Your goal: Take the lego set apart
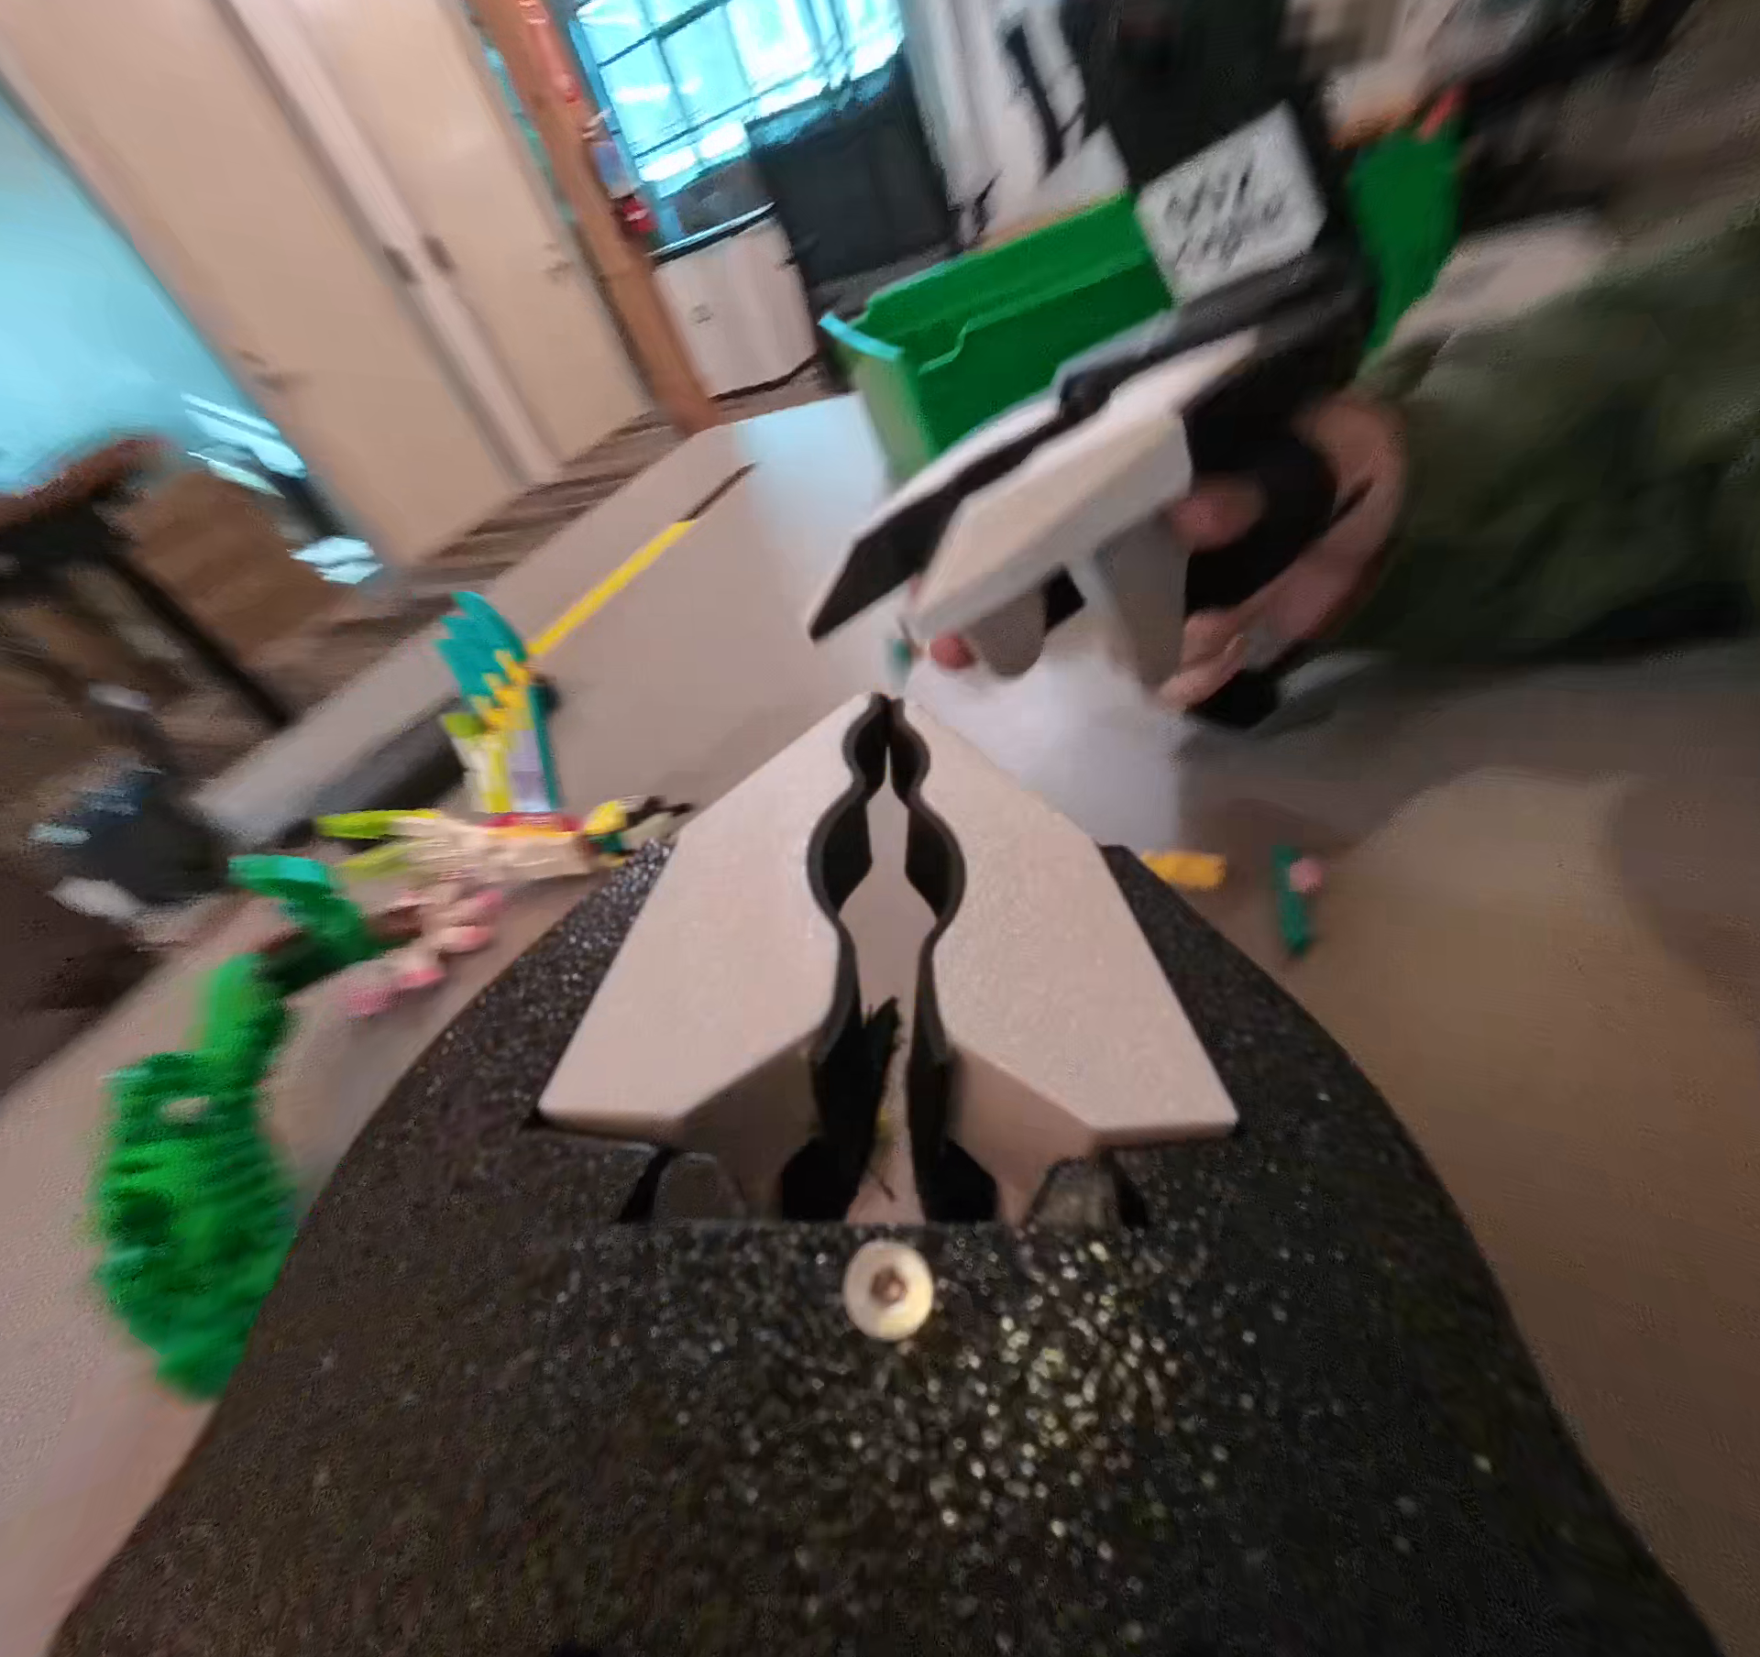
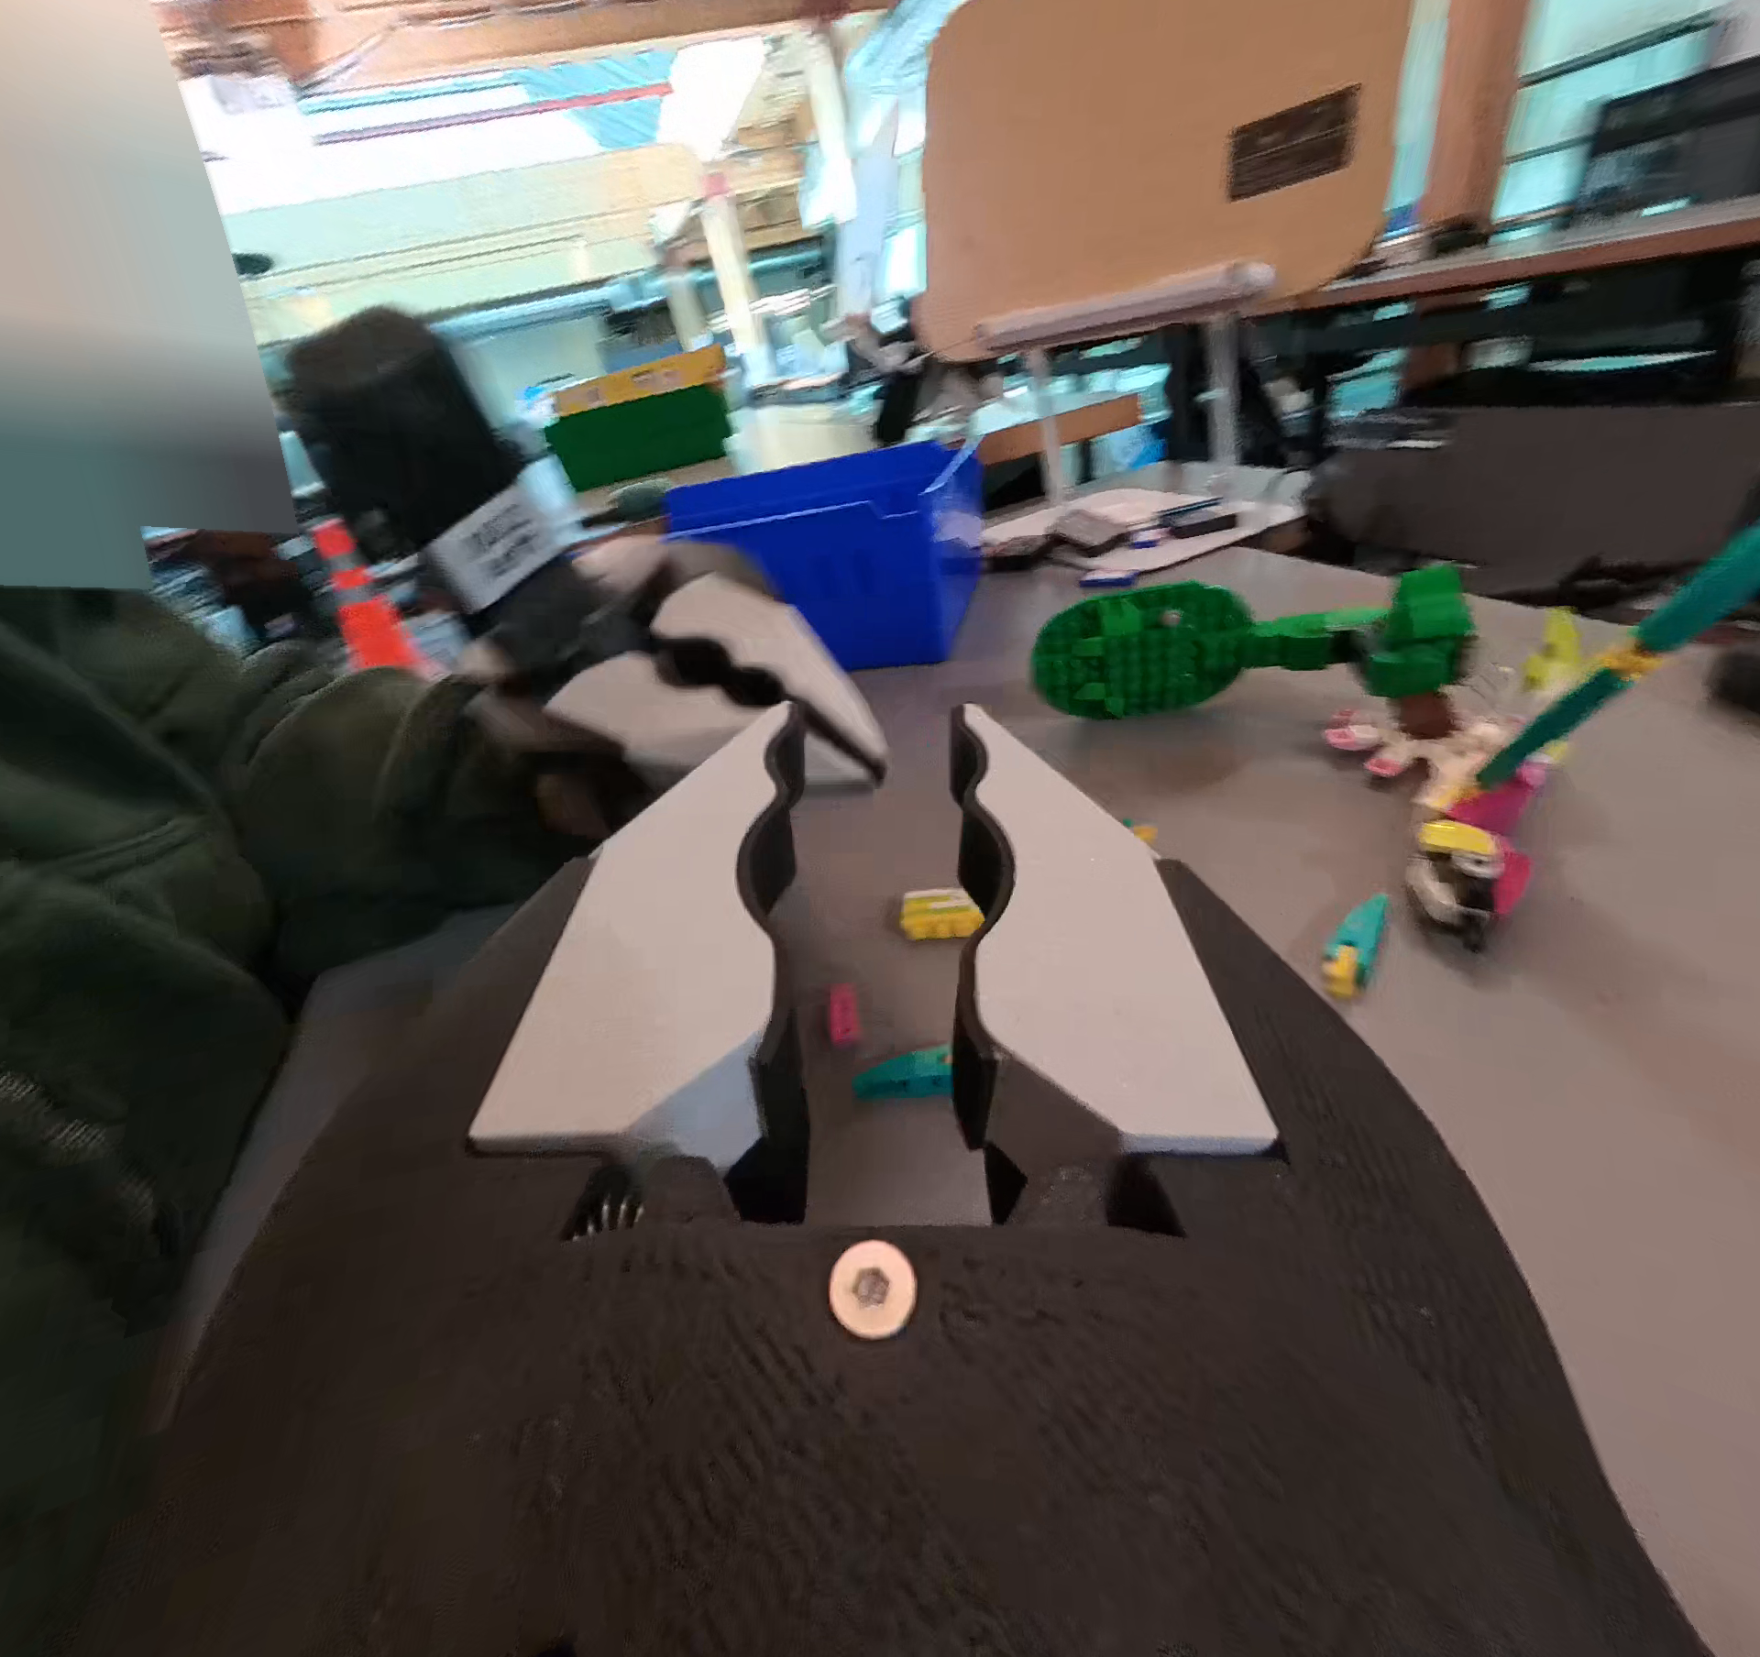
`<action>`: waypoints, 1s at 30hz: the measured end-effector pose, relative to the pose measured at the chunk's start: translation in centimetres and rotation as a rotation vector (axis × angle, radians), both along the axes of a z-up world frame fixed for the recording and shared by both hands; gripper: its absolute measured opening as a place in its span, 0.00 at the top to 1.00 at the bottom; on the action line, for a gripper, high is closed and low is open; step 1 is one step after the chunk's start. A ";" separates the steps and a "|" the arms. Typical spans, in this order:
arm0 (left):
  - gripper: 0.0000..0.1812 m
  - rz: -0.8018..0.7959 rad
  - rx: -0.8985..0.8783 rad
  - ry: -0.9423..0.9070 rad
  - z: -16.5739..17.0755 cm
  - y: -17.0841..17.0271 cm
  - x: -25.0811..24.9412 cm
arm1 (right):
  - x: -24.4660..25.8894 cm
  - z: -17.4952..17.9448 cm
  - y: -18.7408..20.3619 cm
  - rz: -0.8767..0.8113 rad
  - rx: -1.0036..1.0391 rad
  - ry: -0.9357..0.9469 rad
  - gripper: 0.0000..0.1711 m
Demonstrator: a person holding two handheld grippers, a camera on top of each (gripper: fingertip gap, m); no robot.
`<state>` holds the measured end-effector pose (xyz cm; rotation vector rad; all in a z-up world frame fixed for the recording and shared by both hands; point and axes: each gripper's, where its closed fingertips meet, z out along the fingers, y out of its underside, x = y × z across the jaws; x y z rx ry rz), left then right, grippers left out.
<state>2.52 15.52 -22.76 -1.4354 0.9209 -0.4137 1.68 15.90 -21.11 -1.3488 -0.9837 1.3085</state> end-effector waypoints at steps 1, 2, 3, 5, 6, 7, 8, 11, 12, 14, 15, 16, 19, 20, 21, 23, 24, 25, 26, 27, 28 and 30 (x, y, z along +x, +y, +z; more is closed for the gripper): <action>1.00 -0.059 -0.070 -0.096 0.5 -0.4 0.2 | -0.1 -0.3 -0.8 0.071 0.003 -0.019 0.87; 1.00 -0.112 -0.125 -0.178 0.9 -0.7 0.4 | -0.1 -0.7 -1.4 0.123 0.008 -0.039 0.89; 1.00 -0.149 -0.169 -0.241 1.2 -0.9 0.5 | 0.0 -0.8 -1.7 0.145 0.020 -0.041 0.91; 1.00 -0.167 -0.211 -0.296 1.4 -0.9 0.3 | 0.3 -0.6 -1.6 0.140 0.050 -0.030 0.88; 1.00 -0.150 -0.209 -0.276 1.1 -0.7 0.1 | 0.5 -0.6 -1.2 0.126 0.058 -0.037 0.86; 1.00 -0.121 -0.202 -0.231 0.6 -0.3 -0.1 | 0.8 -0.8 -0.6 0.104 0.064 -0.053 0.85; 1.00 -0.091 -0.192 -0.192 0.1 0.0 -0.3 | 1.2 -0.9 0.1 0.081 0.076 -0.070 0.83; 1.00 -0.008 -0.165 -0.135 -0.7 0.8 -0.9 | 2.9 -0.6 2.6 -0.036 0.152 -0.100 0.83; 1.00 0.006 -0.162 -0.133 -0.9 0.9 -1.1 | 3.5 -0.3 3.6 -0.093 0.174 -0.099 0.83; 0.98 0.039 -0.161 -0.158 -1.0 1.5 -1.5 | 5.0 0.4 5.9 -0.235 0.202 -0.081 0.83; 0.93 0.050 -0.155 -0.171 -0.9 1.6 -1.8 | 5.7 0.9 6.8 -0.300 0.212 -0.059 0.83; 0.88 0.064 -0.141 -0.180 -0.8 1.9 -2.1 | 6.3 1.4 7.5 -0.359 0.221 -0.035 0.81; 0.71 0.129 -0.017 -0.182 0.1 2.6 -3.2 | 6.9 1.5 8.8 -0.497 0.325 -0.069 0.64; 0.66 0.152 0.044 -0.176 0.5 2.7 -3.5 | 6.6 1.1 8.9 -0.525 0.381 -0.111 0.58; 0.62 0.170 0.100 -0.167 0.9 2.6 -3.6 | 6.1 0.7 8.9 -0.545 0.435 -0.154 0.49; 0.45 0.190 0.185 -0.150 1.7 2.5 -3.6 | 5.0 -0.5 8.6 -0.563 0.532 -0.245 0.35; 0.34 0.193 0.210 -0.147 2.0 2.5 -3.4 | 4.5 -1.1 8.5 -0.564 0.575 -0.287 0.26; 0.21 0.199 0.219 -0.146 2.1 2.6 -3.3 | 4.1 -1.6 8.5 -0.571 0.615 -0.325 0.18; 0.12 0.225 0.221 -0.142 2.1 2.9 -3.4 | 3.8 -1.9 8.6 -0.584 0.651 -0.355 0.13; 0.12 0.253 0.227 -0.142 2.2 3.1 -3.7 | 3.7 -2.1 8.7 -0.599 0.681 -0.373 0.09; 0.12 0.270 0.245 -0.150 2.5 3.2 -4.0 | 3.7 -2.0 8.8 -0.614 0.698 -0.379 0.07; 0.12 0.296 0.296 -0.165 3.4 3.2 -4.6 | 3.8 -1.6 9.1 -0.643 0.709 -0.362 0.07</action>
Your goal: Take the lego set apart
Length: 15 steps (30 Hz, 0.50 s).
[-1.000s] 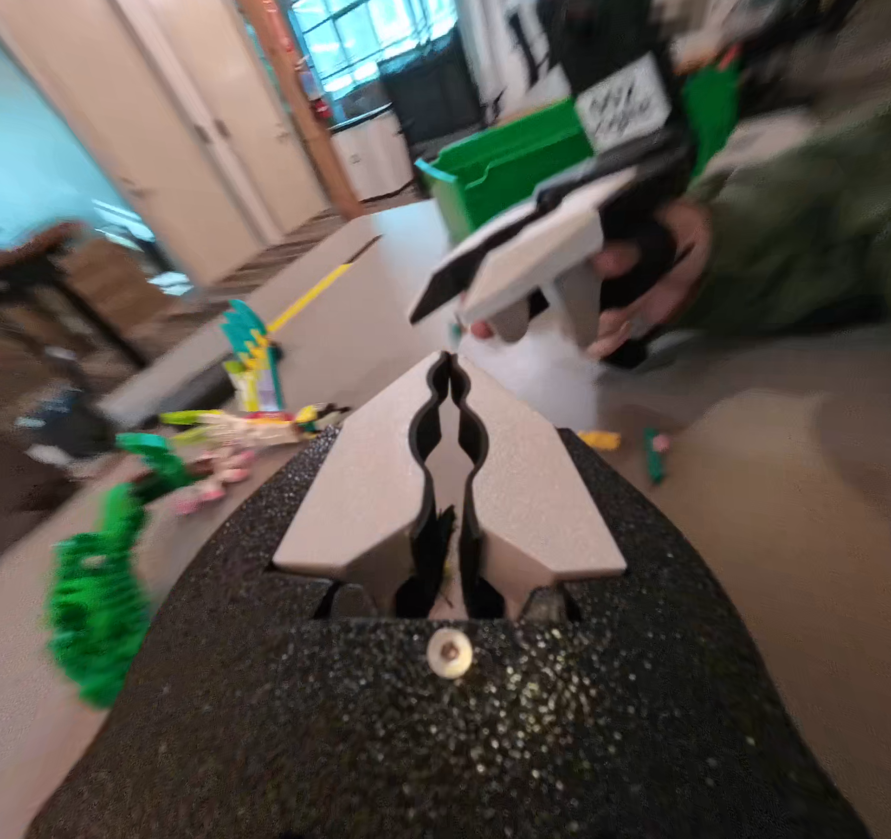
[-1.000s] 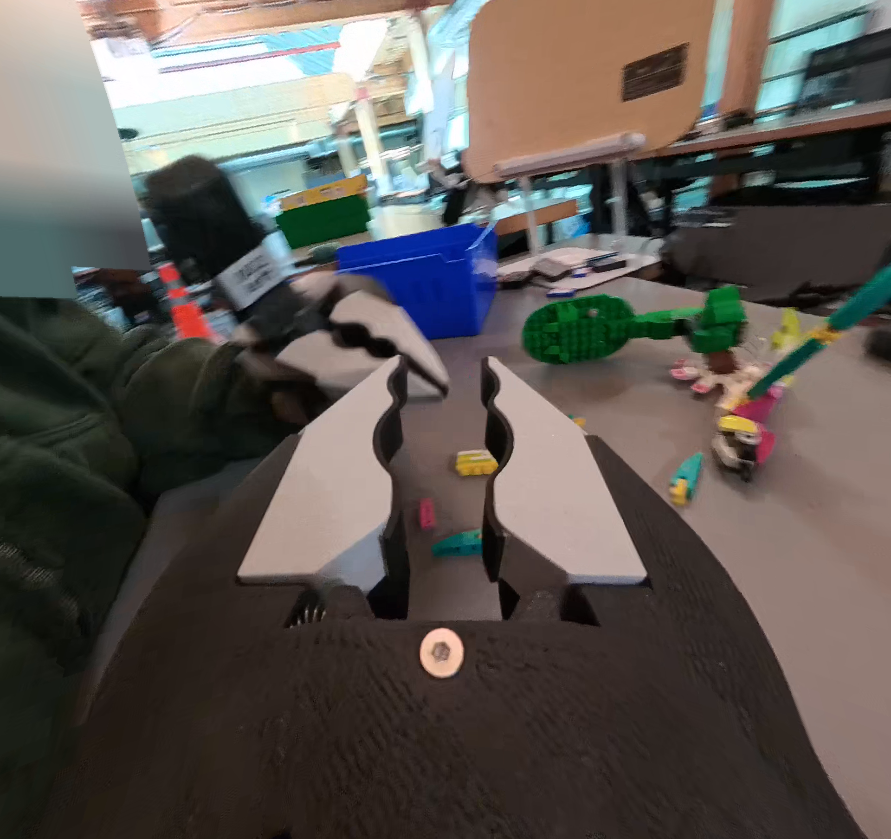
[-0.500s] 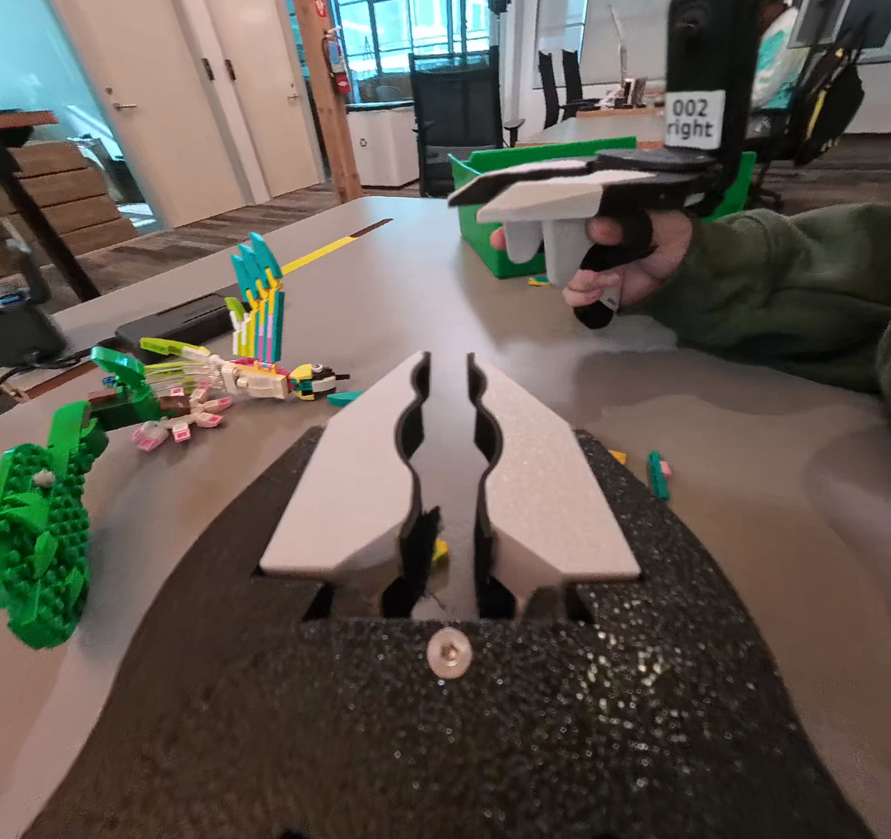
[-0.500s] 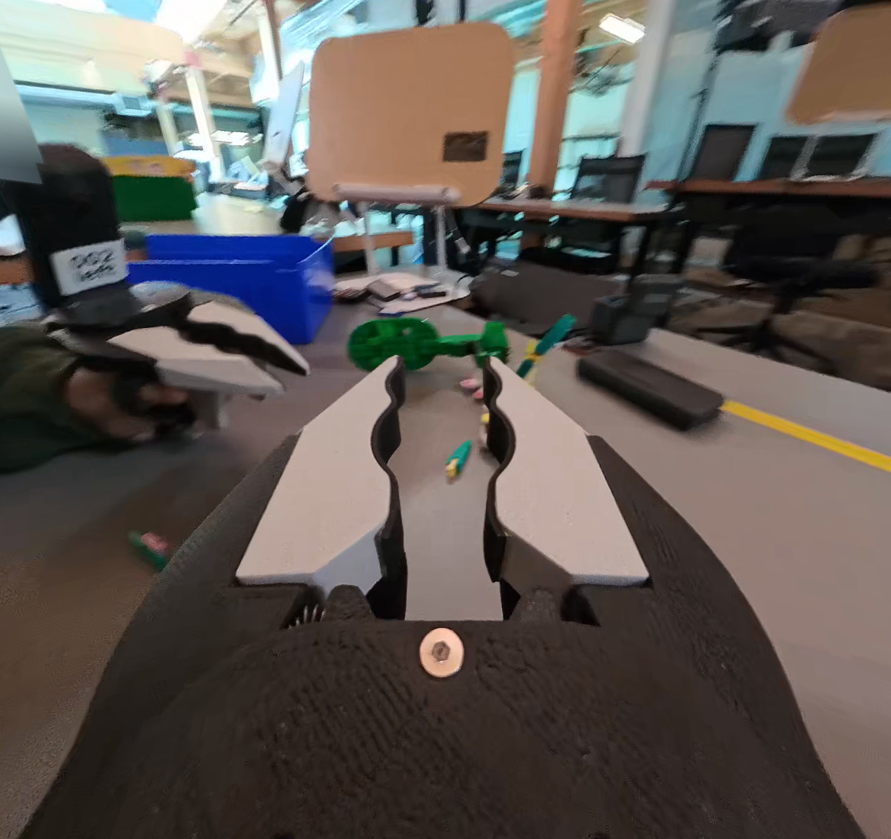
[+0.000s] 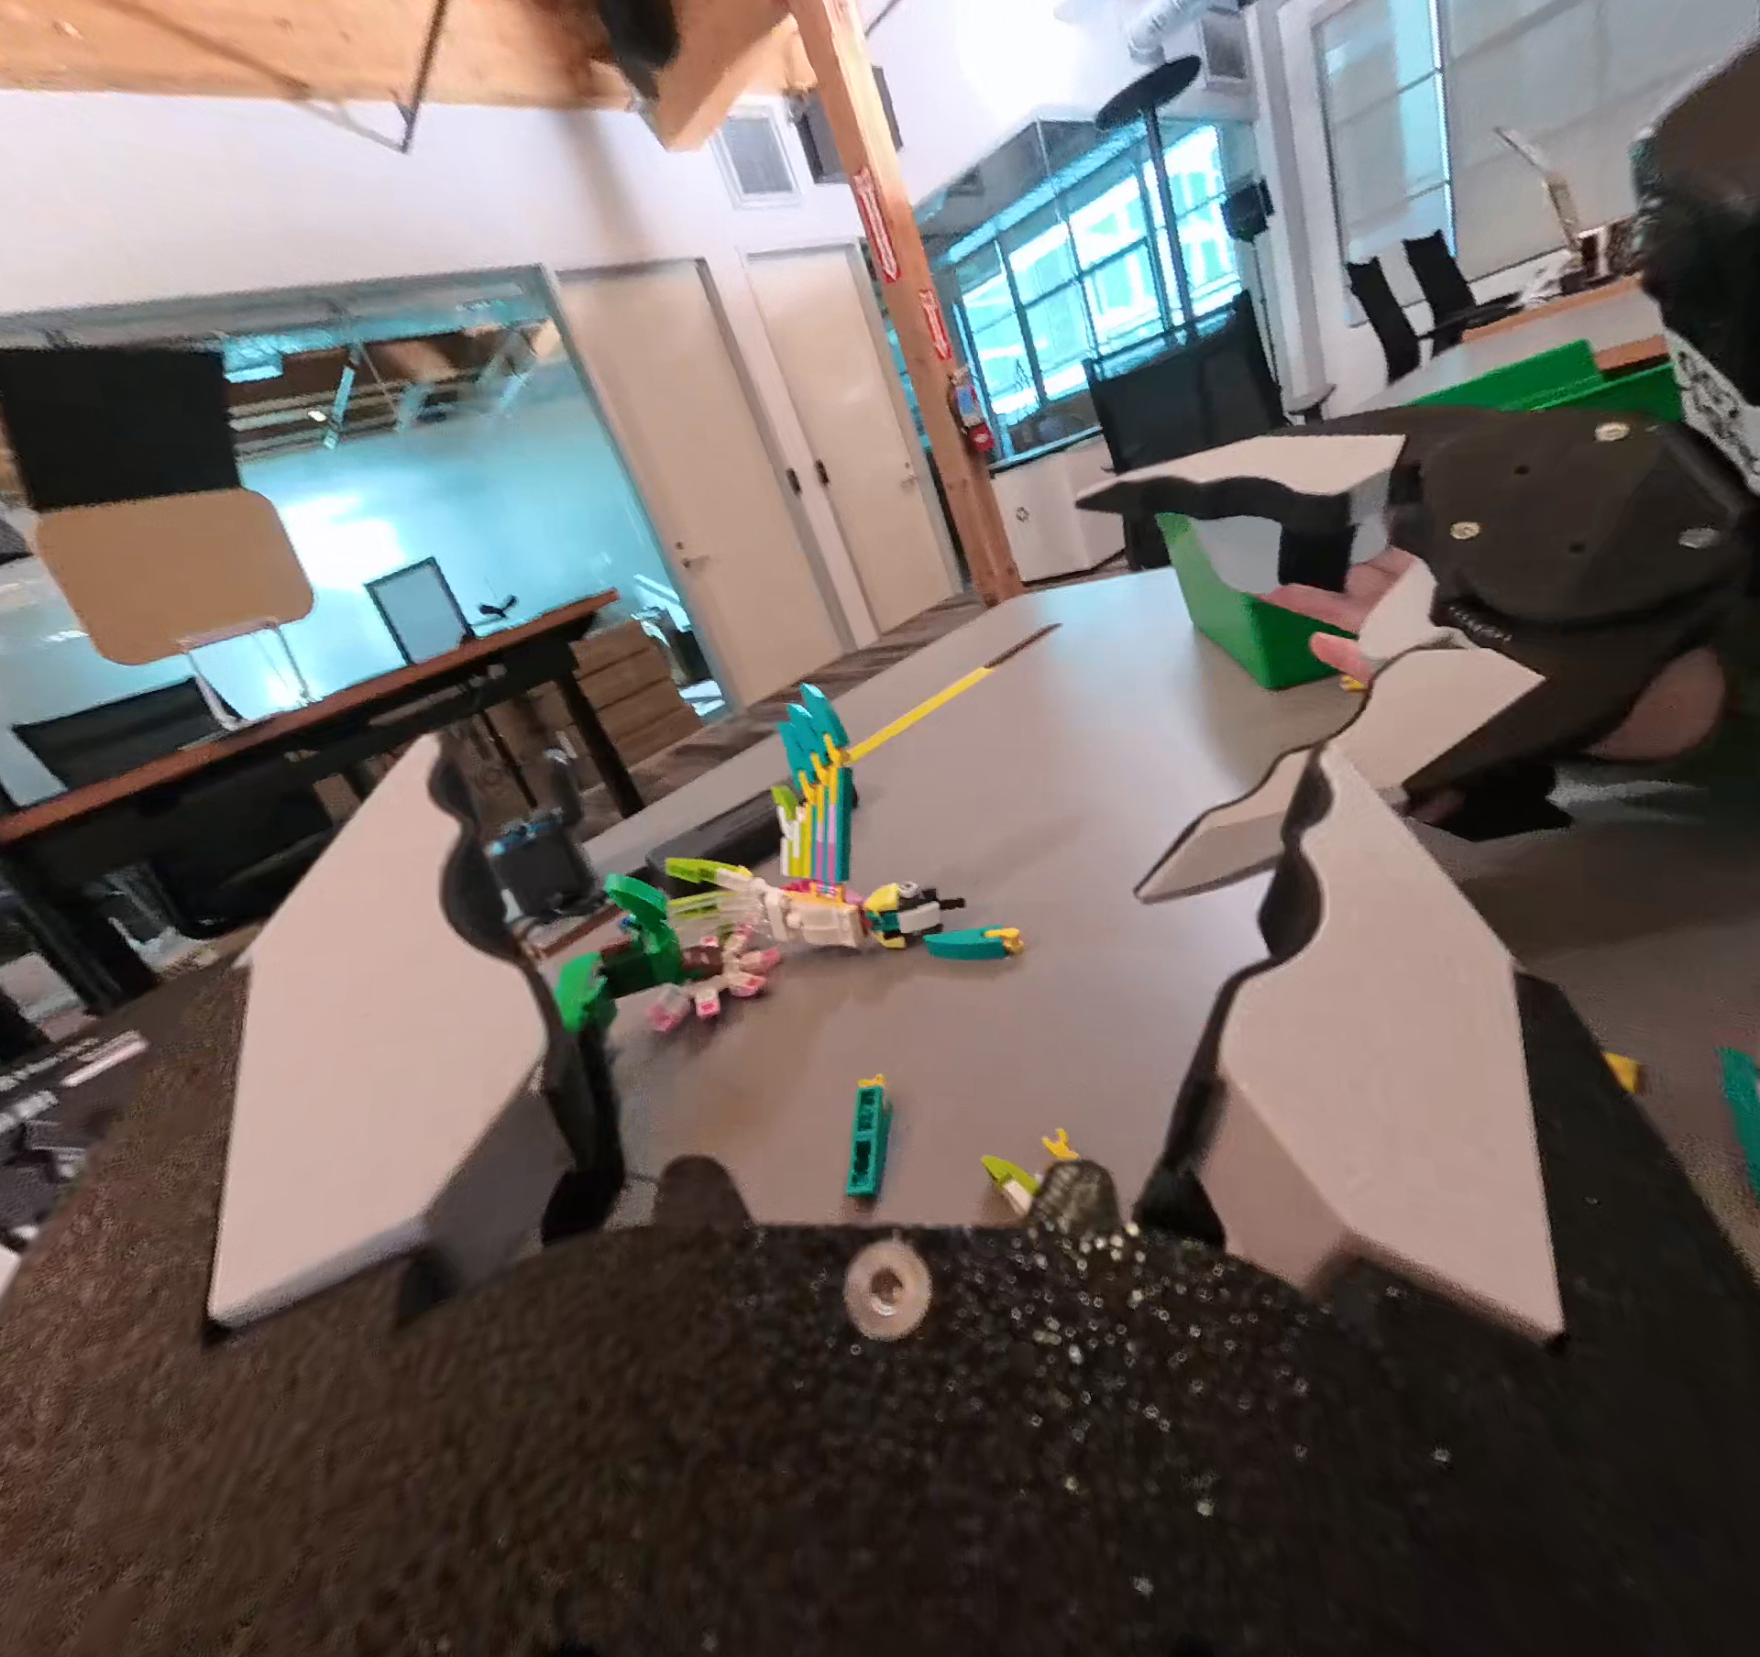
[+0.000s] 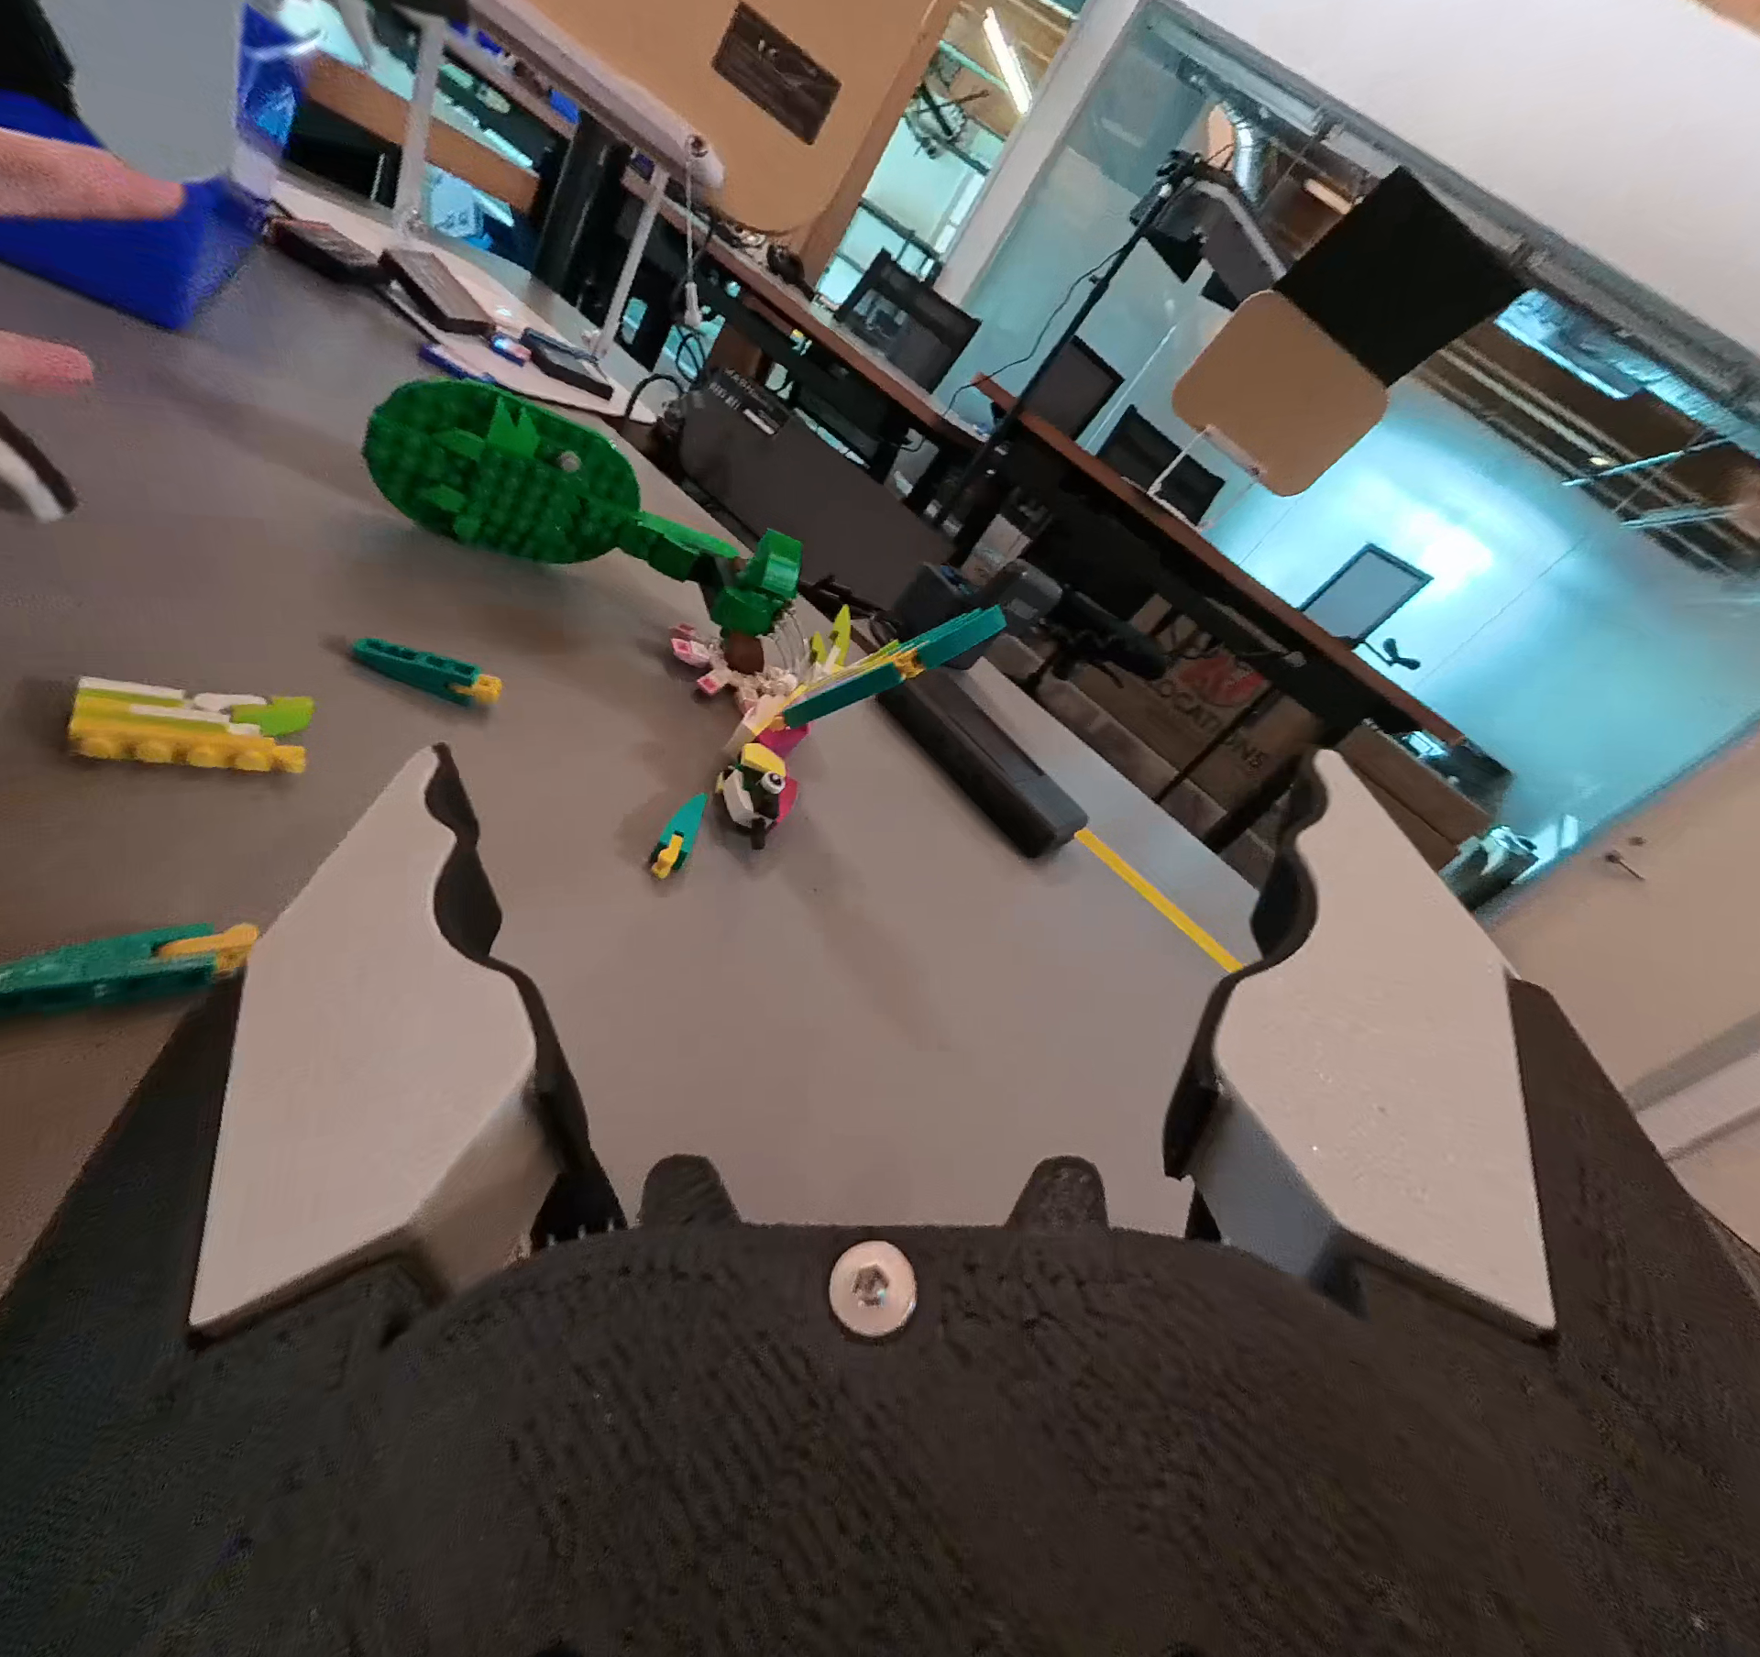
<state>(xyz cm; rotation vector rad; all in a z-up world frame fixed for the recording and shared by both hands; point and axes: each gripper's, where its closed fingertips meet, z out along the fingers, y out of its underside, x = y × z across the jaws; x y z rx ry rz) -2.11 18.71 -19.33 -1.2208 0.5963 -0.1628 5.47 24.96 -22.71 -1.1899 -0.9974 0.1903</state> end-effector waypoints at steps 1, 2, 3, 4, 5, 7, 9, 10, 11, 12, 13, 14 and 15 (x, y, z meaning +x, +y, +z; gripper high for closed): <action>0.12 0.012 0.023 0.004 0.3 -0.1 -0.2 | 0.1 0.3 0.1 -0.008 0.010 0.015 0.07; 0.12 0.026 0.039 0.014 0.5 -0.1 -0.4 | 0.3 0.6 0.1 -0.017 0.021 0.030 0.07; 0.12 0.038 0.049 0.024 0.6 -0.1 -0.6 | 0.4 0.9 0.1 -0.022 0.029 0.047 0.07; 0.12 0.045 0.053 0.024 0.6 0.0 -0.7 | 0.6 1.3 0.1 -0.029 0.039 0.065 0.07; 0.12 0.043 0.056 0.017 0.7 0.0 -0.8 | 0.8 1.6 0.2 -0.045 0.050 0.074 0.07; 0.12 0.050 0.070 0.010 1.0 0.0 -1.0 | 1.2 1.8 0.4 -0.071 0.068 0.075 0.07; 0.12 0.077 0.078 0.020 1.0 0.2 -1.5 | 1.2 1.8 0.5 -0.084 0.067 0.077 0.07; 0.12 0.090 0.086 0.024 1.0 0.2 -1.7 | 1.3 1.7 0.6 -0.101 0.070 0.073 0.07; 0.12 0.097 0.091 0.029 1.0 0.3 -1.8 | 1.4 1.5 0.8 -0.115 0.067 0.061 0.07; 0.12 0.110 0.087 0.035 0.9 0.5 -2.0 | 1.6 1.3 1.0 -0.132 0.070 0.048 0.07; 0.12 0.124 0.092 0.043 0.7 0.6 -2.2 | 2.0 1.5 1.1 -0.158 0.093 0.039 0.07; 0.12 0.128 0.099 0.056 0.6 0.7 -2.2 | 2.4 1.7 1.2 -0.187 0.132 0.020 0.12; 0.12 0.129 0.109 0.072 0.6 0.7 -2.2 | 3.0 1.9 1.1 -0.220 0.178 -0.008 0.17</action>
